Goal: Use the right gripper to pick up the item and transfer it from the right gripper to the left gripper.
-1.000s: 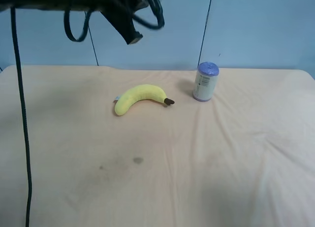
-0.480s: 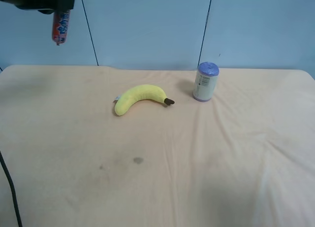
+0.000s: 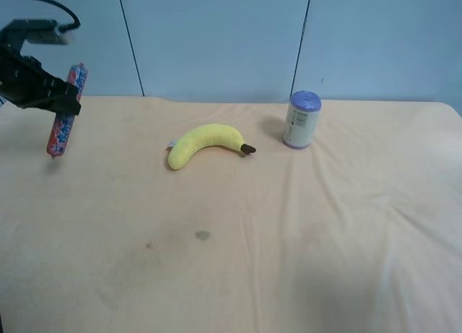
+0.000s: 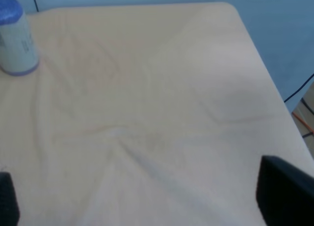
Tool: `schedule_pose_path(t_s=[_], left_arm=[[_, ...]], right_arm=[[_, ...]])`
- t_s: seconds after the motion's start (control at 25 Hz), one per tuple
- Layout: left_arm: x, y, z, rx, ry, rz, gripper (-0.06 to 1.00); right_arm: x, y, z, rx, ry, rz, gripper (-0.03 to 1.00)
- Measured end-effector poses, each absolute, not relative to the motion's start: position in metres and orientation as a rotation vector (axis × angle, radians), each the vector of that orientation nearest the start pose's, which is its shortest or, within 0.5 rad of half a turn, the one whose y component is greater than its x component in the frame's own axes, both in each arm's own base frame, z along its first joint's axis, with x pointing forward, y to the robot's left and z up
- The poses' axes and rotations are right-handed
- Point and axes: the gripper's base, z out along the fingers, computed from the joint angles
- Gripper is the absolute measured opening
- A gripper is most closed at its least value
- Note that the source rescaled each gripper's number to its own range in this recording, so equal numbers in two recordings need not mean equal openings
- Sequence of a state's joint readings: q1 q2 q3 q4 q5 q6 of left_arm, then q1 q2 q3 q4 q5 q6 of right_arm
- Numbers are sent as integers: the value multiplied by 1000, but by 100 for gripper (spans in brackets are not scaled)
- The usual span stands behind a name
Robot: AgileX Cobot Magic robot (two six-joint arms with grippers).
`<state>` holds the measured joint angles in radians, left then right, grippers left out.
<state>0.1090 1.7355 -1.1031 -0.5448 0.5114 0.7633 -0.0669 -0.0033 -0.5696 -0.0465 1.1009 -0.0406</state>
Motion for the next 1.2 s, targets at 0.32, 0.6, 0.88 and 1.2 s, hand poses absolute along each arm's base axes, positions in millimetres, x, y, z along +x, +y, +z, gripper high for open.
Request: schedule_pose_path(t_s=[0.32,0.6,0.88,1.2], left_arm=[[361,22,158,285,2719,-159,0],[361,22,140,287,2785,-179,0],[361,22,139,285,2783,-177,16],[361,22,140,257,2784,-190,98]], right_arm=[[-16,-3,293,32,2013,-124,92],[-16,-3,293,32,2013,-124,92],[-16,-3,293,32,2013,-124,92],[-16,-3,293,32,2013,-124,92]])
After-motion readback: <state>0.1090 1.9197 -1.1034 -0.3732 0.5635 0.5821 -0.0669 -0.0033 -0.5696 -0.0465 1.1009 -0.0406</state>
